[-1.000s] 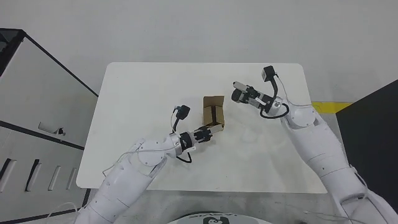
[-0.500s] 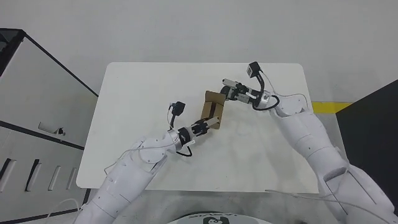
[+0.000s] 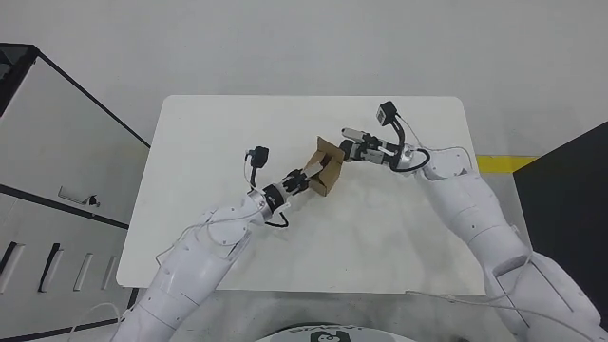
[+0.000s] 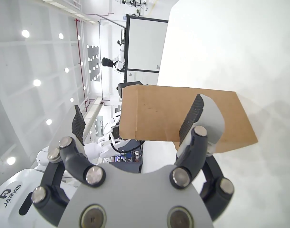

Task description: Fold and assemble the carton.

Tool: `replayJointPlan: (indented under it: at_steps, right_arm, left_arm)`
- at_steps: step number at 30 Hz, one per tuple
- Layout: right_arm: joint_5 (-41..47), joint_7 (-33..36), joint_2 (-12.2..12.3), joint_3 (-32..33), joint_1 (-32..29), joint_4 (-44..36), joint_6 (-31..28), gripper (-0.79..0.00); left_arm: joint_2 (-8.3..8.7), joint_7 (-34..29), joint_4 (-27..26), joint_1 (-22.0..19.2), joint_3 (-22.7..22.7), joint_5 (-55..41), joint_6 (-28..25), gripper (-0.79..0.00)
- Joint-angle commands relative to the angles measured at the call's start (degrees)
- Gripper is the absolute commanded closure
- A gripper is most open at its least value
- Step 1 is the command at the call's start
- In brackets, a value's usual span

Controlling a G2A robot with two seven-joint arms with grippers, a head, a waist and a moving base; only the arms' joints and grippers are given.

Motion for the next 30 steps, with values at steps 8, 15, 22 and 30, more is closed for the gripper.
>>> replayJointPlan:
  at_steps: [8, 15, 22, 30]
  right_arm:
    - [-0.4, 0.8, 0.7, 1.6, -3.1, -3.6, 2.2, -0.785]
    - [-1.8, -1.3, 1.7, 4.3, -5.6, -7.0, 2.9, -0.785]
    - [-2.3, -4.6, 2.0, 5.8, -7.1, -9.8, 2.6, -0.785]
    - [-1.6, -3.5, 1.7, 5.3, -7.9, -10.7, 3.4, -0.785]
  left_arm:
    - [-0.33, 0.8, 1.3, -0.4, -0.4, -0.6, -1.0, -0.785]
    - [-0.39, 1.5, 1.1, -0.2, -1.1, 0.0, -1.1, -0.785]
    - [-0.38, 2.1, 1.0, 0.9, -2.0, -0.2, -1.5, -0.785]
    - [-1.26, 3.4, 3.8, -1.0, -0.5, -1.1, -3.5, -0.785]
